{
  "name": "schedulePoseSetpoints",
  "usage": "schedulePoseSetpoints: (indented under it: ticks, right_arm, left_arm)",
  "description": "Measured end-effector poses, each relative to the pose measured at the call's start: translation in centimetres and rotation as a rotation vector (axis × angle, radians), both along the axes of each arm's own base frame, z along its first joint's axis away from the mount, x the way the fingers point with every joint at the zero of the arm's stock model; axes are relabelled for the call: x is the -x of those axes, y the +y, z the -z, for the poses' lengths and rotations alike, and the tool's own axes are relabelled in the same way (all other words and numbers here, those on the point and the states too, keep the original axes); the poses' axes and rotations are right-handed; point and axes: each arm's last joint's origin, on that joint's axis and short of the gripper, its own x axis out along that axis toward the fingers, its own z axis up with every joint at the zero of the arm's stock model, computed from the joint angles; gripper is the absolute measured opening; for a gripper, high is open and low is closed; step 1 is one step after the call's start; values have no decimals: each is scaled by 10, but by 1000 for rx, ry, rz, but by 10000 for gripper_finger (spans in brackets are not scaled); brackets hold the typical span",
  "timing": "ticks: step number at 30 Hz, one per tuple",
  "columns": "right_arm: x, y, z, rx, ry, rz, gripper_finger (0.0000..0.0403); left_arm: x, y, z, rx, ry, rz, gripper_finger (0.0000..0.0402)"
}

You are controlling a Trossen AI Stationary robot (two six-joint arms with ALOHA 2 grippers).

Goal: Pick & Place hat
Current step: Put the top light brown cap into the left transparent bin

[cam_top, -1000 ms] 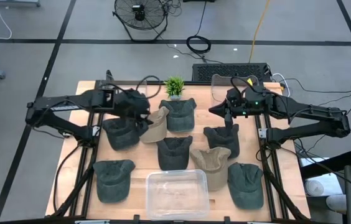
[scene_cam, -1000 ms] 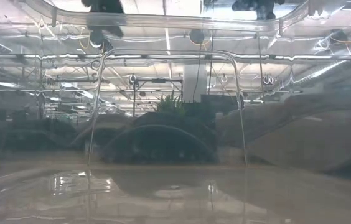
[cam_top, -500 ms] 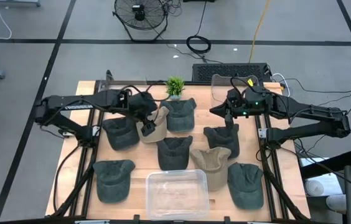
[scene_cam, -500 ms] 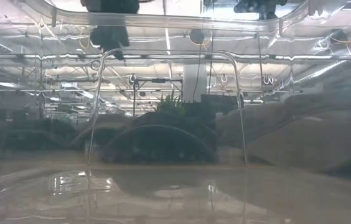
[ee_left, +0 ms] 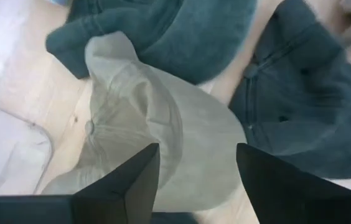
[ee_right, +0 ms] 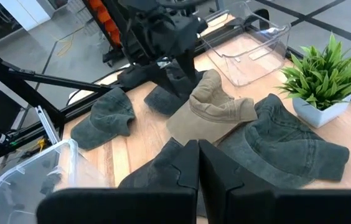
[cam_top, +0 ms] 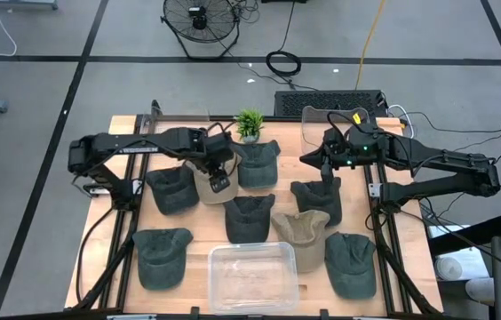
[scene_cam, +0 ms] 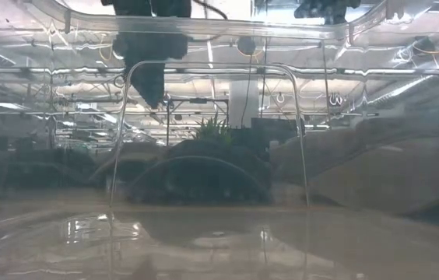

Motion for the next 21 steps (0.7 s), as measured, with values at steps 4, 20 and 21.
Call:
schedulePoseSetpoints:
  ticks: [4, 20, 21]
  right_arm:
    - [0, 0, 1, -3, 14, 0, 0]
    - [1, 0, 2, -12, 26, 3, 0]
    - [1, 0, 3, -13, 28, 3, 0]
  left_arm:
    - [-6, 4, 17, 11, 76, 24, 210]
    - [-15, 22, 51, 23, 207, 49, 209]
    - [-15, 22, 51, 23, 212, 67, 209]
